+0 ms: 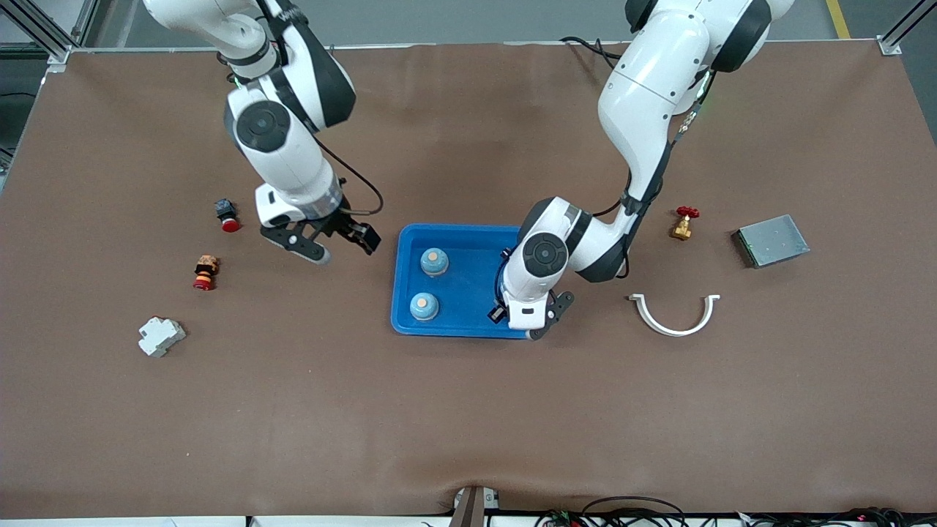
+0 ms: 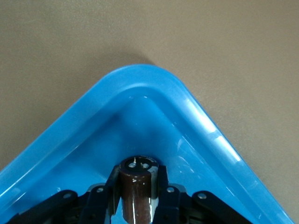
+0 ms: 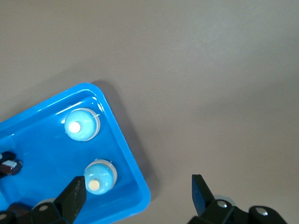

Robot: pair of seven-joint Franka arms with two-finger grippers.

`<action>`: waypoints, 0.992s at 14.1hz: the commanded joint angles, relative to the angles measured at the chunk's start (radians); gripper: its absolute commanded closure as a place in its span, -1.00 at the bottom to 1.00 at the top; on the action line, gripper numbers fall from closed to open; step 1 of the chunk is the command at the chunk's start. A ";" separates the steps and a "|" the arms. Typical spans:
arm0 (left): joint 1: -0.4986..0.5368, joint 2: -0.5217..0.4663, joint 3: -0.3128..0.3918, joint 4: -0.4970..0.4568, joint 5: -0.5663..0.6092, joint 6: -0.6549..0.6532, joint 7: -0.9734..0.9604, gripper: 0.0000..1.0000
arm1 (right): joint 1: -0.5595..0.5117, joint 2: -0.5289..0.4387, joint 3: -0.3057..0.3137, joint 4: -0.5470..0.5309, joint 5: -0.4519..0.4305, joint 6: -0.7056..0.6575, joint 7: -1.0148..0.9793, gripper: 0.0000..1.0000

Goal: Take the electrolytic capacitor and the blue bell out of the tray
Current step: 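Lift the capacitor with the left gripper while the right gripper reaches a bell, then carry the capacitor toward the white arch while the right gripper grasps the bell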

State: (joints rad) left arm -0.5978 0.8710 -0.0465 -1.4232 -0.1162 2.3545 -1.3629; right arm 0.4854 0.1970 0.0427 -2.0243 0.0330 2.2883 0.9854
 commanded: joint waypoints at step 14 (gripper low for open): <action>0.237 -0.378 0.002 -0.152 -0.005 -0.465 0.652 1.00 | 0.170 0.383 -0.021 0.190 -0.013 0.171 0.193 -1.00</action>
State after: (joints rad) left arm -0.3979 0.5938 -0.0403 -1.4385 -0.1162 1.8849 -0.8406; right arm 0.6383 0.5581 0.0348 -1.8639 0.0330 2.4631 1.1502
